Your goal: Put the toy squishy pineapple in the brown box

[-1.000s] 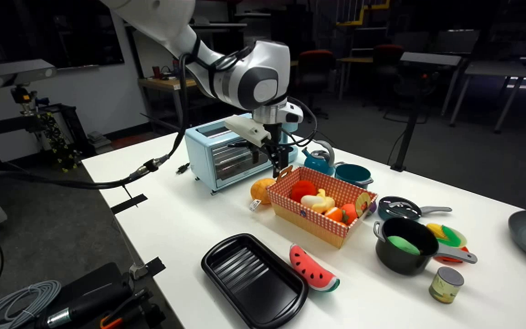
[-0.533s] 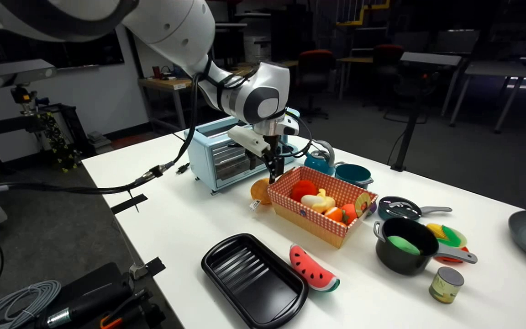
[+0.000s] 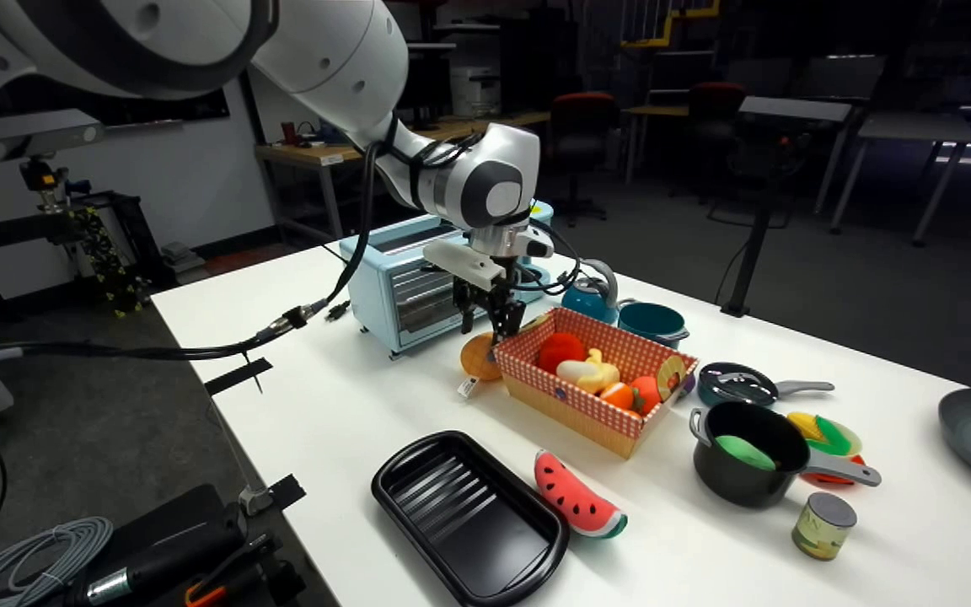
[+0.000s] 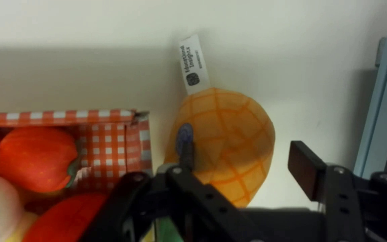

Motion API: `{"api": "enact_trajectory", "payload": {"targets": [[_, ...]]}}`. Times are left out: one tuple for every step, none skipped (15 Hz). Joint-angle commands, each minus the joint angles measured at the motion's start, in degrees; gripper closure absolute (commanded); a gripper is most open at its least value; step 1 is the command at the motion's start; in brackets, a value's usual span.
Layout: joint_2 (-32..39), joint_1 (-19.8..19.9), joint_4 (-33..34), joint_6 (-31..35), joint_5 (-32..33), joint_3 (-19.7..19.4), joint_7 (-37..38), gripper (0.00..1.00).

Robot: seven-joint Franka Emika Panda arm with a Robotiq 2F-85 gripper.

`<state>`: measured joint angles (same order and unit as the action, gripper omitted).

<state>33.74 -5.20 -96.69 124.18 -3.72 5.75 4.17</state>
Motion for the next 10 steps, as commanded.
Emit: {"api": "enact_trajectory", "payload": {"targets": [[-0.2, -0.2, 1.8, -3.0, 3.1, -0.6, -5.8, 0.57], [-0.4, 0.0, 2.0, -3.1, 3.7, -0.4, -7.4, 0.66], [-0.4, 0.2, 2.0, -3.3, 4.1, -0.4, -8.9, 0.72], [-0.4, 0.4, 2.0, -3.3, 4.3, -0.3, -10.4, 0.81], [-0.5, 0.5, 1.9, -3.2, 4.8, -0.3, -11.5, 0.88], [-0.7, 0.6, 1.7, -2.9, 5.1, -0.3, -12.6, 0.94], [-0.9, 0.6, 1.6, -2.7, 5.4, -0.3, -13.5, 0.99], [-1.1, 0.7, 1.6, -2.4, 5.5, -0.2, -14.2, 1.0], [-1.4, 0.8, 1.7, -2.4, 5.4, -0.1, -15.0, 1.0], [-1.7, 0.9, 1.8, -2.2, 5.2, 0.0, -15.7, 1.0]]}}
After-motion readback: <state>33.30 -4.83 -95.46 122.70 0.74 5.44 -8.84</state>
